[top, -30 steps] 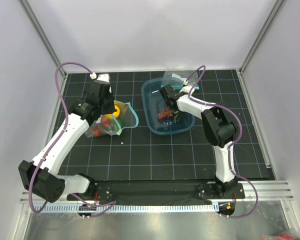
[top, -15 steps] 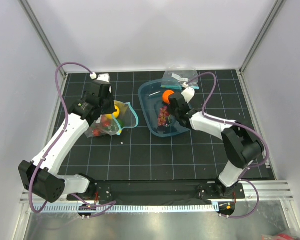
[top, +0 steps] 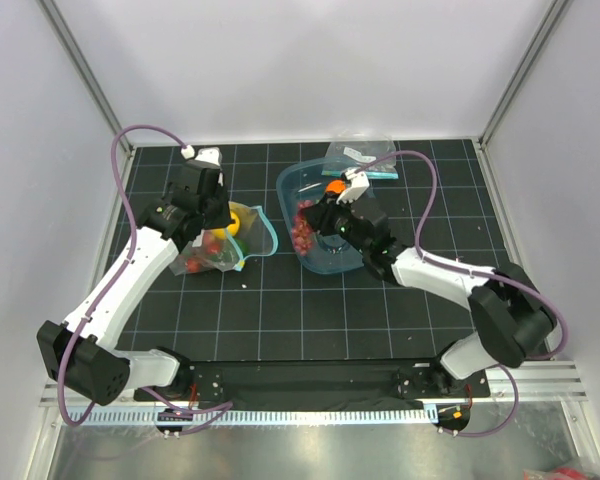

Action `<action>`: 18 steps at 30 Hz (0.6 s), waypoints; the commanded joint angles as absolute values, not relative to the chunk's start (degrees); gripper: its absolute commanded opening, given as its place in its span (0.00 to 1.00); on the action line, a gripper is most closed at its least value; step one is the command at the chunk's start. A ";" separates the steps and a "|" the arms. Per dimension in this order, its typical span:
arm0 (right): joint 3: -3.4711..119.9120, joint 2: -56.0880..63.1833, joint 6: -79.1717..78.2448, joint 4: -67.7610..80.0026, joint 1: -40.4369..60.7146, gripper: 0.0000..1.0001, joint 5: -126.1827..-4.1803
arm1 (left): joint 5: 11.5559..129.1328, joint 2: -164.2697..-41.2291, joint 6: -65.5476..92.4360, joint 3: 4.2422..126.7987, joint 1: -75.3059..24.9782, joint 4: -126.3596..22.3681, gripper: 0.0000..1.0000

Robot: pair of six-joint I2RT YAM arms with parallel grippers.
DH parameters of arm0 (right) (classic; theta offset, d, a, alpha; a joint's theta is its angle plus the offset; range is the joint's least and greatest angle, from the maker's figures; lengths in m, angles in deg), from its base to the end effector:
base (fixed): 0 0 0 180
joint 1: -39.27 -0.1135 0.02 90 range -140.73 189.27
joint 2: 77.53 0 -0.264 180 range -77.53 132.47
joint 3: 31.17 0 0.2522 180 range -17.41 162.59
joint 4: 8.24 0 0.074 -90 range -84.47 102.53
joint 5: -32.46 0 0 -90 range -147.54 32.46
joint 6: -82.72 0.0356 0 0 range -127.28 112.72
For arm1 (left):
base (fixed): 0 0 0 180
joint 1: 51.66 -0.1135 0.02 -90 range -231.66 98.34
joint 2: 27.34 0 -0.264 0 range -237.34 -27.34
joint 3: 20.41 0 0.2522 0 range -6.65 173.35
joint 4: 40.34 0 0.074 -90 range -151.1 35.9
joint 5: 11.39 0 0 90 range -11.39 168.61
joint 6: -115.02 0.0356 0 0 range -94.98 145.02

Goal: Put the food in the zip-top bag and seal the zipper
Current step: Pick up the fake fruit from the bin, then place the fake fruit in the zipper food storage bag.

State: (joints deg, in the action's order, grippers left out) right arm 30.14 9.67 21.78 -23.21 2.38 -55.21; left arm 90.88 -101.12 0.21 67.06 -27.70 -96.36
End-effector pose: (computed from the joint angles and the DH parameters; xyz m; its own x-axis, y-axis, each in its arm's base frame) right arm 0.2741 0.2039 0.2463 -0.4083 0.3004 -0.8620 -0.4228 0.7747 0.4702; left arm 0.2514 -0.1034 0.3534 -0.6648 -0.1532 -0.7311 -0.0283 0.9832 -0.1803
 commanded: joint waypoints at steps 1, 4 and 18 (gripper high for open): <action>30.75 3.51 16.37 -31.04 -0.98 0.10 -55.98 | 89.24 -99.85 0.50 68.32 -28.11 -95.06 0.00; 32.15 1.57 13.29 -30.77 -4.23 0.10 -53.51 | 88.80 -99.85 0.50 68.32 -28.11 -94.97 0.00; 39.19 14.31 14.87 -44.03 -9.59 0.02 -43.92 | 84.23 -99.50 0.77 68.15 -28.99 -94.09 0.00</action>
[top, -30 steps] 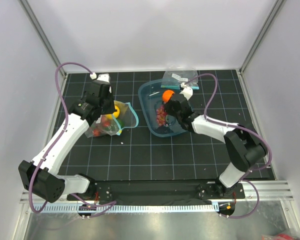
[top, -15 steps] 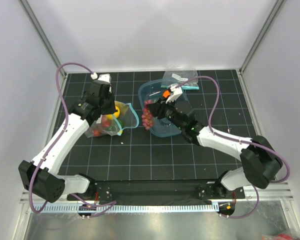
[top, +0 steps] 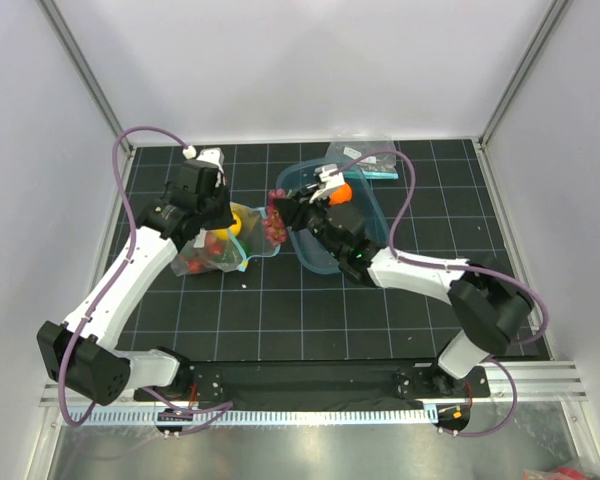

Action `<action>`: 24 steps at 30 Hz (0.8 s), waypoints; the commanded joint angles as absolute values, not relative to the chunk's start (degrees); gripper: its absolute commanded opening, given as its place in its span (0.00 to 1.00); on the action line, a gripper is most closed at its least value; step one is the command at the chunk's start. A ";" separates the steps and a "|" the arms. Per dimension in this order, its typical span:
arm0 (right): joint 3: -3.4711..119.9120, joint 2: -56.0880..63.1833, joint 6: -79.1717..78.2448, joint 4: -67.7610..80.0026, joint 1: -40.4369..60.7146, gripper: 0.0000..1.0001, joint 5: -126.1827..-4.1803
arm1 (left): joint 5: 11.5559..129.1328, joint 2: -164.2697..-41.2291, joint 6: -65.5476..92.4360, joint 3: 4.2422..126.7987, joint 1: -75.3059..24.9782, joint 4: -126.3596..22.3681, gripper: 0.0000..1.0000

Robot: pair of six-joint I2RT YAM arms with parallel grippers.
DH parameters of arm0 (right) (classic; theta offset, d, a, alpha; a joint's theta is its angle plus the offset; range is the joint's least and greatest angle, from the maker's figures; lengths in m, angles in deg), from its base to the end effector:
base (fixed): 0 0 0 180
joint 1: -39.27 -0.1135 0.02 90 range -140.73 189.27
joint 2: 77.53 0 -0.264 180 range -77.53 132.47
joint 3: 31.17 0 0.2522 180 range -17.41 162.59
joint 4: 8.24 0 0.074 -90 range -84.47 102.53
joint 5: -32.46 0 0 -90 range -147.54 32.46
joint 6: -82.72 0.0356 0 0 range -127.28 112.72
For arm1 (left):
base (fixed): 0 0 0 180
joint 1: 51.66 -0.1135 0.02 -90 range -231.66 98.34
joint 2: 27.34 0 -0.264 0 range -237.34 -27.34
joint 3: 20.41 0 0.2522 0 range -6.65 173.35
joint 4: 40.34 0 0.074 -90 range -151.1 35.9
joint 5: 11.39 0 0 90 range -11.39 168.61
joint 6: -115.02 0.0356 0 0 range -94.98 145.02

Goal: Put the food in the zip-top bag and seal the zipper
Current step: Place the fake fruit in the zipper food storage bag.

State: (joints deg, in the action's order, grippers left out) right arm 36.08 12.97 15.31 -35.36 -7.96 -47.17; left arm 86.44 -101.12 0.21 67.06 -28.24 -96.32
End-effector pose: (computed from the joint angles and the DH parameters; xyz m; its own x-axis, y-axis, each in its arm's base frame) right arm 0.2511 0.2620 0.2853 -0.1882 0.3530 -0.9165 -0.5717 0.7194 0.3945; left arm 0.2516 -0.1037 0.3532 -0.6869 -0.1555 -0.7099 0.0144 0.9737 -0.2272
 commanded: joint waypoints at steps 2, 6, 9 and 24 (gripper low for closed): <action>39.89 16.94 14.70 -45.79 -10.39 0.02 -43.57 | 83.79 -99.50 0.68 68.15 -29.16 -94.09 0.00; 41.47 20.28 13.55 -48.43 -12.50 0.02 -43.30 | 83.00 -99.24 0.50 68.15 -29.78 -93.91 0.00; 41.21 21.96 13.11 -50.71 -14.17 0.02 -43.21 | 82.91 -99.15 0.50 68.06 -29.87 -93.83 0.00; 39.18 28.19 12.68 -54.24 -21.55 0.04 -39.78 | 83.00 -98.09 0.33 67.88 -31.71 -93.56 0.00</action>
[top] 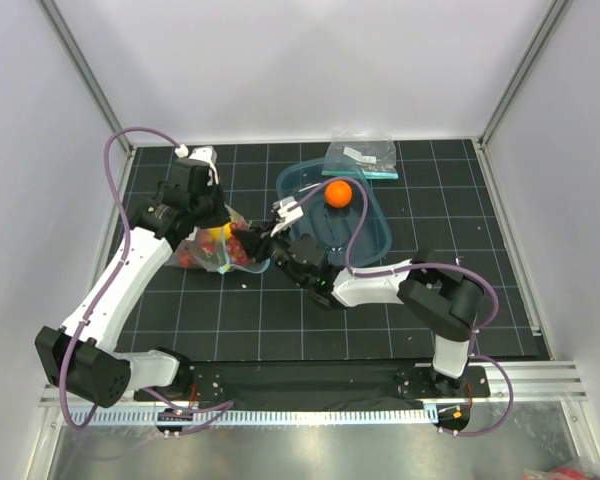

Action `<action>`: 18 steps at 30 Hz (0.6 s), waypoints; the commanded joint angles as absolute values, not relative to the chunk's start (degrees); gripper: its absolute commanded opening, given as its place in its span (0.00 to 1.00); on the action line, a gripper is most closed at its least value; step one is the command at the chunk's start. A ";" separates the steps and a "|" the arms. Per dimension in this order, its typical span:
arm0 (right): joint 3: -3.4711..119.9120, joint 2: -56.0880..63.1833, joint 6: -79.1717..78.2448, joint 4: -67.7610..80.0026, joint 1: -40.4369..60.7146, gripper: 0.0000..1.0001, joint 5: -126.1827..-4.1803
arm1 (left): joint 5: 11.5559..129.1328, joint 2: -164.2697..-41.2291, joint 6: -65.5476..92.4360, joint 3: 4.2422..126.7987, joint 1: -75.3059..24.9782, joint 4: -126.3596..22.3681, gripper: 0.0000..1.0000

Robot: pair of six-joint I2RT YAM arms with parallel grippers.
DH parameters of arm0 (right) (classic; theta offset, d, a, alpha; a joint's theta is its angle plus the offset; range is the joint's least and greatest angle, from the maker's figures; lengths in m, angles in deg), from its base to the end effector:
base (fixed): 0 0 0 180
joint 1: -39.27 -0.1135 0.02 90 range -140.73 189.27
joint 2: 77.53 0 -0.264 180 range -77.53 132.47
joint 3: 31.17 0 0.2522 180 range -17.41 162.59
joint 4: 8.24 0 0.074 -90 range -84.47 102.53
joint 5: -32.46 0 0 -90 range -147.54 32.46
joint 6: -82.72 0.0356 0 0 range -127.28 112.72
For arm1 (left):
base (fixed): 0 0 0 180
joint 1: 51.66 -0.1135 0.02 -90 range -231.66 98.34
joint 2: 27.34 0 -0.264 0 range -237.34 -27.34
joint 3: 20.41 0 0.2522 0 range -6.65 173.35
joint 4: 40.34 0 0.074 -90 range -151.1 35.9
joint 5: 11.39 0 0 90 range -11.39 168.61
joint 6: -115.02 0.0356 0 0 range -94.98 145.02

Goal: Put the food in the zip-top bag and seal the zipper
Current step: Place the fake fruit in the zipper food storage bag.

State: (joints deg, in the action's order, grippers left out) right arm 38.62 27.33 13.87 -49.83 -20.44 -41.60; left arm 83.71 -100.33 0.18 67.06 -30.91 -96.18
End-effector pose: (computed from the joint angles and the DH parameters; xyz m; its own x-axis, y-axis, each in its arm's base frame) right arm 0.2110 0.3419 0.2361 -0.1965 0.3514 -0.9154 -0.6667 0.6367 0.3876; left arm 0.2528 -0.0924 0.3567 -0.6828 -0.1888 -0.7058 0.0040 0.9651 -0.2620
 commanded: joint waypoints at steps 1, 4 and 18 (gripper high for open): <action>39.54 28.72 12.67 -53.54 -21.55 0.05 -40.22 | 82.65 -97.92 0.33 67.88 -31.89 -93.74 0.00; 42.17 29.60 12.32 -49.85 -21.55 0.07 -41.63 | 80.90 -97.22 0.41 67.62 -31.98 -92.86 0.00; 47.27 32.95 11.27 -45.28 -20.94 0.08 -48.22 | 73.68 -94.93 0.42 65.86 -32.50 -89.26 0.00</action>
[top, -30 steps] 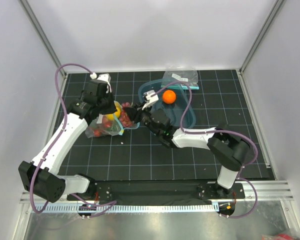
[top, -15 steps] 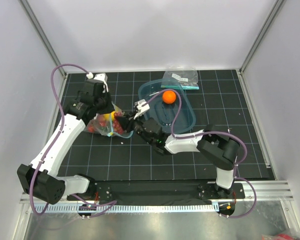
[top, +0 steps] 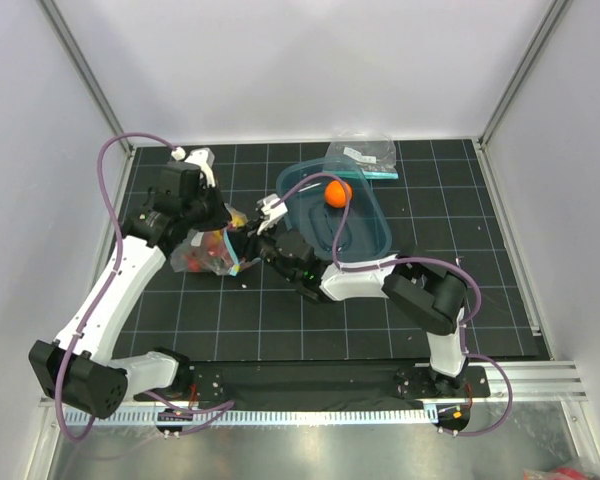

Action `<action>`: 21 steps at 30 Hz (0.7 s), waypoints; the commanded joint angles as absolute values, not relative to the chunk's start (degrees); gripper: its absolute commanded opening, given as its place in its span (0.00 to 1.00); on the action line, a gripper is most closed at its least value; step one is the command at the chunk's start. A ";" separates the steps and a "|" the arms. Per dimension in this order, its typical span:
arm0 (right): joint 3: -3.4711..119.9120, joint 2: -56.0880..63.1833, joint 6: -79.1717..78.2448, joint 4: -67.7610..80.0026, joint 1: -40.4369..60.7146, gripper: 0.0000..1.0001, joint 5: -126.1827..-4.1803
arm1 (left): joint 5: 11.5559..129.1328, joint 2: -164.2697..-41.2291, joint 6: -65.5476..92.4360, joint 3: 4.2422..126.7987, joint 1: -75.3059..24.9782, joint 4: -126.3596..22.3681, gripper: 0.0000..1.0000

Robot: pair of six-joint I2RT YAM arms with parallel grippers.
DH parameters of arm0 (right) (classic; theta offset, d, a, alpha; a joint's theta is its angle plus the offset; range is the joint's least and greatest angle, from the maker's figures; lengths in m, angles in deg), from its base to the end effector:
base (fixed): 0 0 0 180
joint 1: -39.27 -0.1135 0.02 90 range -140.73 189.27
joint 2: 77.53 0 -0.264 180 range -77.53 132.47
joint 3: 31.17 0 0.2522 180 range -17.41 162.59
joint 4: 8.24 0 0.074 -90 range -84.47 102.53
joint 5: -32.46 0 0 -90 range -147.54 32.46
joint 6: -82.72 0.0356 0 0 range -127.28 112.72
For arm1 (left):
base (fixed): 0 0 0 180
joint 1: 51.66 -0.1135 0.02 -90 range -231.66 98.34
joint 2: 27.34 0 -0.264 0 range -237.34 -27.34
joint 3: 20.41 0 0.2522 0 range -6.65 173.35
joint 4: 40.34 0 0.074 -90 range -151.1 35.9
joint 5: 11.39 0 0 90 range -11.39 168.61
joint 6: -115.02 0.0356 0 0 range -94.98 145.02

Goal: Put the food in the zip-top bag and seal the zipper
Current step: Place the fake fruit in the zipper food storage bag.

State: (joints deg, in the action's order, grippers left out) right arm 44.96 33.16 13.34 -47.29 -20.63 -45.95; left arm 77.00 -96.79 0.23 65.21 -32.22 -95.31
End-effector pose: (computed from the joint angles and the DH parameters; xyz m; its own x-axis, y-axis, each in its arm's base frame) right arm 0.2216 0.3680 0.2259 -0.2263 0.2974 -0.9275 -0.7130 0.5981 0.3658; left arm 0.2401 -0.0858 0.3623 -0.6846 -0.2028 -0.7001 0.0730 0.9366 -0.3428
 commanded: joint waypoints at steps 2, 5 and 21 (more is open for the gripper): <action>47.27 32.51 10.48 -44.49 -21.38 0.08 -47.70 | 73.95 -95.11 0.41 65.86 -32.59 -89.34 0.00; 45.96 31.81 10.48 -45.53 -21.38 0.08 -47.17 | 72.98 -94.76 0.33 65.77 -32.59 -89.08 0.00; 38.22 29.60 3.35 -54.95 -26.56 0.10 -44.62 | 76.16 -95.81 -1.26 66.65 -35.84 -91.01 0.00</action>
State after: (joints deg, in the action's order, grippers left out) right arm 36.41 31.08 6.28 -52.10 -25.16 -45.77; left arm 77.41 -96.84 -0.93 65.12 -35.30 -95.03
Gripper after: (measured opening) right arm 0.300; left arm 0.013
